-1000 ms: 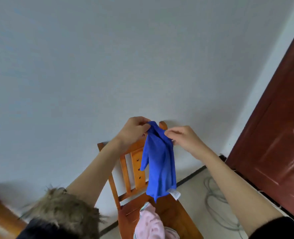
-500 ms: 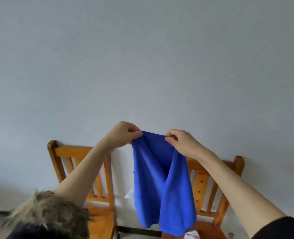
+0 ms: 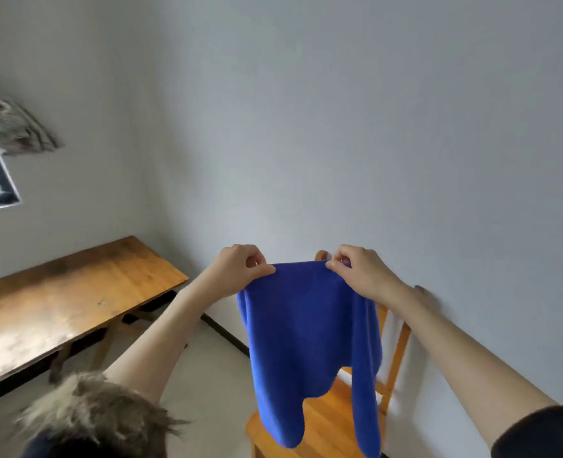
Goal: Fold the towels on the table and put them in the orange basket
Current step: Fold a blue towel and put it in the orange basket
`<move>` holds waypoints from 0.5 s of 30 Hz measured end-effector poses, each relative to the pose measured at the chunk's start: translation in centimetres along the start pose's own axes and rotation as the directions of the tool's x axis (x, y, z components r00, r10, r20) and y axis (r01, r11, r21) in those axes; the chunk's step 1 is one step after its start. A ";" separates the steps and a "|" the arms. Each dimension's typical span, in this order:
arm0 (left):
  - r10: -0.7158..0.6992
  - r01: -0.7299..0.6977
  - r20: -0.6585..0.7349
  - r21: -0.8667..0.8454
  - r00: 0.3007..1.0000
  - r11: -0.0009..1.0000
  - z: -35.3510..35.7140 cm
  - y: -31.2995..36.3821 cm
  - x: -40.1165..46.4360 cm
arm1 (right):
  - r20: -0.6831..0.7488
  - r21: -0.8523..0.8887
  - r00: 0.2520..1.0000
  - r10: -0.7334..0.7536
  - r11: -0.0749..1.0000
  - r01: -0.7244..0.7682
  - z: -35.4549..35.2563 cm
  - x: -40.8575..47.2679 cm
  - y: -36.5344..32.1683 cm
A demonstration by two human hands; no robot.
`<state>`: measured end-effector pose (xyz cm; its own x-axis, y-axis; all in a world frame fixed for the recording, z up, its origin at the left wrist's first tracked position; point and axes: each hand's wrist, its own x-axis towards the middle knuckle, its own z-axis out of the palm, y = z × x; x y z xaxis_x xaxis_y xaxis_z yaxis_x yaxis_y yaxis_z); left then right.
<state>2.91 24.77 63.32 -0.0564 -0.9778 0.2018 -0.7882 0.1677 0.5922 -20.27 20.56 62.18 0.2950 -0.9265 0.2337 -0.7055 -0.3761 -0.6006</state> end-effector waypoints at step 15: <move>-0.338 0.357 -0.298 0.010 0.893 0.934 -17.0 -27.8 -6.2 | 0.243 -0.011 0.918 -0.312 0.946 0.325 23.8 16.0 -20.6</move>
<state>35.59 28.31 58.82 0.3991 -0.8919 0.2125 -0.7625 -0.1941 0.6172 14.33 13.73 60.04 0.6481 -0.7303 0.2162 -0.5786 -0.6567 -0.4837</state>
